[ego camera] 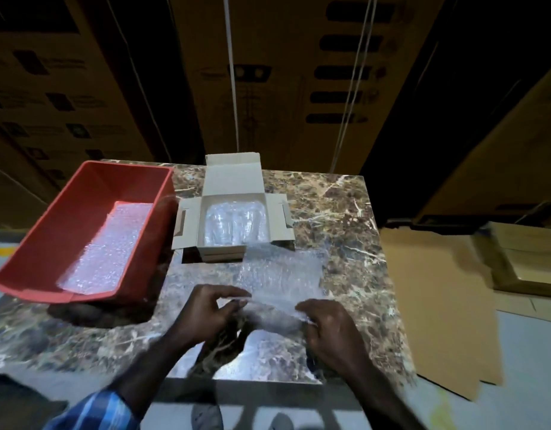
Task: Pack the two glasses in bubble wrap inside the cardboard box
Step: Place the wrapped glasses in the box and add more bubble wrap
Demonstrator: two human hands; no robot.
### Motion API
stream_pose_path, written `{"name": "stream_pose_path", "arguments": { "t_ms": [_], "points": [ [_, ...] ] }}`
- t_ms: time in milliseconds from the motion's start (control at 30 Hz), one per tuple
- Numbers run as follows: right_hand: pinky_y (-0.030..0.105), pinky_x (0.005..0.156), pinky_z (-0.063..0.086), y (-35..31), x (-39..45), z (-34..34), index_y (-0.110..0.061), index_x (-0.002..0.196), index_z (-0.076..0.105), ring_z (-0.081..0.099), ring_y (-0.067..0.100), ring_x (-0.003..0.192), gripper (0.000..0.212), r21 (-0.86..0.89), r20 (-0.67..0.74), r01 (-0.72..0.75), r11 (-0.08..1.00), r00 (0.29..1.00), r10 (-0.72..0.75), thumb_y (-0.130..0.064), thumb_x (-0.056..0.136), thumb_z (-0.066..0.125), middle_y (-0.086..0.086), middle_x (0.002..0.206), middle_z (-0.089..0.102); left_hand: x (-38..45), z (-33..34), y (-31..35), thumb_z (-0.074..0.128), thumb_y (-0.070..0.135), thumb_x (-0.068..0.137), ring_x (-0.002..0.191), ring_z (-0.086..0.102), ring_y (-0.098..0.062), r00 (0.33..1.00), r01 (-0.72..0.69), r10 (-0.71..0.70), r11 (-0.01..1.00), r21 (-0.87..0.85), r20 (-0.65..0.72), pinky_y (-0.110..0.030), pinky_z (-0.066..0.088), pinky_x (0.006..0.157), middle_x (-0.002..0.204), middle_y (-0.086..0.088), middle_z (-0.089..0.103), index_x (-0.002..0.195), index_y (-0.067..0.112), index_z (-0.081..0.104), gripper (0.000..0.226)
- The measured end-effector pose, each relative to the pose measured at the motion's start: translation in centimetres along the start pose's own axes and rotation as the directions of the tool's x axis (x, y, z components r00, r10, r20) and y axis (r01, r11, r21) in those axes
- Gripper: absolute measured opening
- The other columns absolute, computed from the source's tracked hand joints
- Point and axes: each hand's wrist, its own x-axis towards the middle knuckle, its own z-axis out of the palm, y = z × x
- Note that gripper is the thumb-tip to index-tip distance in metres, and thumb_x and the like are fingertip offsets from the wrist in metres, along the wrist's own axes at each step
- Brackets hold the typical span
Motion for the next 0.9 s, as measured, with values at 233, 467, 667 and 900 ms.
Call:
{"name": "stream_pose_path", "arguments": {
  "t_ms": [233,467,667,900],
  "points": [
    [0.026,0.085,0.049,0.5,-1.9,3.1,-0.022,0.106,0.077,0.068,0.014,0.093,0.032,0.126,0.435,-0.37,0.92,0.854,0.284,-0.013,0.086,0.053,-0.004,0.097,0.076,-2.7,2.6,-4.2,0.075,0.02,0.089,0.066,0.068,-0.004,0.975,0.167,-0.164,0.986,-0.004,0.15,-0.026,0.051,0.062,0.072,0.015,0.073,0.078,0.032,0.077,0.017],
    [0.024,0.056,0.037,1.5,-2.5,5.2,-0.022,0.073,0.068,0.05,0.002,0.043,0.021,0.317,0.453,-0.618,0.719,0.765,0.458,-0.012,0.09,0.062,-0.015,0.05,0.059,-2.6,3.2,-6.3,0.062,0.047,0.092,0.061,0.057,-0.007,0.965,0.213,-0.2,0.975,-0.063,0.166,-0.031,0.045,0.062,0.062,0.009,0.061,0.069,0.027,0.06,0.031],
    [0.031,0.059,0.041,1.2,-1.4,5.1,-0.016,0.076,0.059,0.053,0.005,0.05,0.032,0.324,0.395,-0.628,0.708,0.77,0.501,-0.034,0.102,0.054,-0.002,0.057,0.062,-1.1,4.1,-6.0,0.053,0.034,0.102,0.054,0.051,-0.005,0.964,0.241,-0.231,0.968,-0.065,0.133,-0.027,0.039,0.057,0.058,0.004,0.053,0.076,0.016,0.051,0.032],
    [0.04,0.064,0.041,1.8,1.0,6.3,-0.017,0.089,0.044,0.058,0.028,0.068,0.03,0.138,0.381,-0.592,0.794,0.772,0.509,-0.04,0.106,0.037,0.006,0.07,0.057,1.0,5.2,-6.2,0.042,0.039,0.106,0.046,0.045,-0.005,0.949,0.307,-0.307,0.952,0.013,0.067,-0.025,0.033,0.05,0.056,0.0,0.052,0.089,0.02,0.048,0.025]
  ]
}}
